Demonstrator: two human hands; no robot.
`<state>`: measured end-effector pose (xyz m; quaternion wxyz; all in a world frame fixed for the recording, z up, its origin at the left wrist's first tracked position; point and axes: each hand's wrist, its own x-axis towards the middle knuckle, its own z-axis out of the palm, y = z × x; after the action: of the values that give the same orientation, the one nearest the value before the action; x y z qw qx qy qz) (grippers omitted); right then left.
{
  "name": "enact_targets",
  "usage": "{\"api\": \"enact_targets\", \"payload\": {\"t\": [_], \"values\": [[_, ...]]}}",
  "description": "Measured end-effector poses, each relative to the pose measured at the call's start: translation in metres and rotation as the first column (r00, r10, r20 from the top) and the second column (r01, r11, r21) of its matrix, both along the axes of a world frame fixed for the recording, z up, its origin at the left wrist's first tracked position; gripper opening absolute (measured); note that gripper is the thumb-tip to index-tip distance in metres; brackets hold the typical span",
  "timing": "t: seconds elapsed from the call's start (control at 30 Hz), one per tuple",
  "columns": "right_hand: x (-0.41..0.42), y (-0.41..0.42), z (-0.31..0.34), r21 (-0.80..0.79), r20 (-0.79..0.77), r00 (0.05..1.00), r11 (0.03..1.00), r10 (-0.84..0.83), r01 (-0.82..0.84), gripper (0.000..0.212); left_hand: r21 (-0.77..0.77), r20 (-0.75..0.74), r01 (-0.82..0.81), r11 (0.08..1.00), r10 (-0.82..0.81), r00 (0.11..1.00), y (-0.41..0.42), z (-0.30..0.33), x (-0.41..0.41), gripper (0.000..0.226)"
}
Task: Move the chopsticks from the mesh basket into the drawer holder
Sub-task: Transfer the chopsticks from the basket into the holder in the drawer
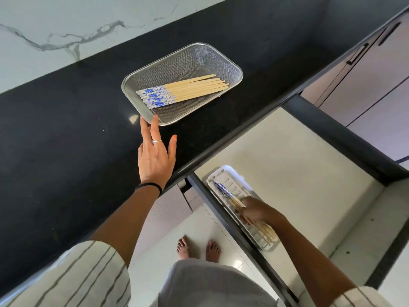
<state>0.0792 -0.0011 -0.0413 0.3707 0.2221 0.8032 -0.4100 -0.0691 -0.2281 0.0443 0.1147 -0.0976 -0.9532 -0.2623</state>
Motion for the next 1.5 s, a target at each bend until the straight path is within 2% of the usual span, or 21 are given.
{"api": "enact_targets", "payload": {"t": [0.3,0.6,0.77,0.9,1.07,1.33,1.5], "values": [[0.006,-0.009,-0.020,0.198,-0.156,0.987,0.980,0.032,0.000,0.017,0.010,0.016,-0.003,1.000,0.003,1.000,0.001,0.000,0.000,0.063],[0.016,-0.010,-0.028,0.186,-0.290,0.950,0.967,-0.117,0.176,0.022,0.007,0.015,-0.005,1.000,0.005,1.000,0.000,0.000,0.000,0.063],[0.018,-0.012,-0.029,0.212,-0.343,0.933,0.959,-0.107,0.187,0.019,0.009,0.021,-0.007,1.000,0.006,1.000,0.000,-0.001,0.000,0.063],[0.018,-0.011,-0.029,0.237,-0.366,0.921,0.944,-0.130,0.228,0.031,0.014,0.020,-0.005,1.000,0.004,1.000,0.000,-0.001,0.000,0.063],[0.019,-0.011,-0.032,0.280,-0.347,0.936,0.946,-0.061,0.166,0.020,0.016,0.031,-0.007,1.000,0.006,0.999,0.001,0.000,0.001,0.063],[0.023,-0.013,-0.030,0.242,-0.440,0.888,0.935,-0.133,0.260,0.026,0.013,0.034,0.000,1.000,0.000,0.999,0.000,0.001,0.000,0.063],[0.025,-0.013,-0.030,0.265,-0.409,0.913,0.957,0.003,0.116,0.029,0.013,0.043,-0.010,1.000,0.010,0.999,0.000,0.001,0.000,0.063]]}}
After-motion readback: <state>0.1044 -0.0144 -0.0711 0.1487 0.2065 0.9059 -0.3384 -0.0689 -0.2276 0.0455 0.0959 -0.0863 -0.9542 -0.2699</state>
